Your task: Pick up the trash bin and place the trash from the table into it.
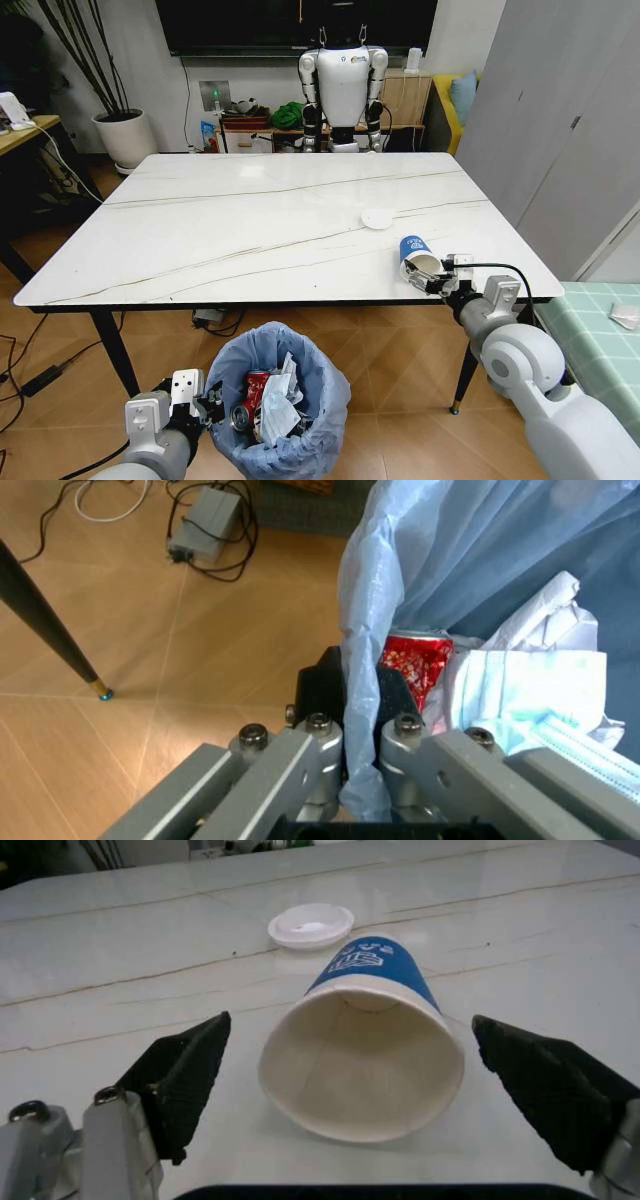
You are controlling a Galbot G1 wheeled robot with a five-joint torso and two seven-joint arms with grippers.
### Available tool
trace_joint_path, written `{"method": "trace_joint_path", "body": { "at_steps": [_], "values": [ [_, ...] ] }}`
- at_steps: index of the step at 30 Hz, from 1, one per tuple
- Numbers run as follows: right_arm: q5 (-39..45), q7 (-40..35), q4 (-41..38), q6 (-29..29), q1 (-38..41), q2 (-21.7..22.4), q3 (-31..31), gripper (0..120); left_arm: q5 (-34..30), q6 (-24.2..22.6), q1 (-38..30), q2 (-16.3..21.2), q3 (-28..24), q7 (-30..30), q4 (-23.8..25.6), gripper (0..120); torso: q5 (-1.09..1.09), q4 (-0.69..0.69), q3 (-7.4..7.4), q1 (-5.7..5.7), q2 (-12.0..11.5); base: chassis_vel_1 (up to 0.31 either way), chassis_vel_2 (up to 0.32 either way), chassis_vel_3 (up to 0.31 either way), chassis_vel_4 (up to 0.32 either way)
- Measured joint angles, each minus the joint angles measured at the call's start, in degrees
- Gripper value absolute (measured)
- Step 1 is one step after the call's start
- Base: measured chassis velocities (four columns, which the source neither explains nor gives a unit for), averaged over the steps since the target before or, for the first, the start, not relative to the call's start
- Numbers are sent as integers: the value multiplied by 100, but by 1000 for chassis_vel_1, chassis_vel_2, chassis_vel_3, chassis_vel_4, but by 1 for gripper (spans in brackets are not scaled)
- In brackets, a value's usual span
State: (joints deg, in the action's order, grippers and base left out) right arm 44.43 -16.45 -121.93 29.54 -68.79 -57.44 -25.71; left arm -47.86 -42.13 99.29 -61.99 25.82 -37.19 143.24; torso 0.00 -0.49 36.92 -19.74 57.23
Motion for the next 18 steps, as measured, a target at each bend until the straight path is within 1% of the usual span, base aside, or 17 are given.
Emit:
{"method": "trace_joint_path", "body": {
  "at_steps": [10,12,18],
  "values": [
    [58,29,89,0,68,55,20,91,-34,0,-12,16,27,4,0,0,0,1,0,0,0,0,0,0,0],
    [55,64,158,0,106,73,33,89,-49,0,-16,20,40,5,0,0,0,0,0,0,0,0,0,0,0],
    [80,89,271,-6,219,86,85,86,-57,0,-30,23,47,7,0,0,0,1,0,0,0,0,0,0,0]
  ]
}}
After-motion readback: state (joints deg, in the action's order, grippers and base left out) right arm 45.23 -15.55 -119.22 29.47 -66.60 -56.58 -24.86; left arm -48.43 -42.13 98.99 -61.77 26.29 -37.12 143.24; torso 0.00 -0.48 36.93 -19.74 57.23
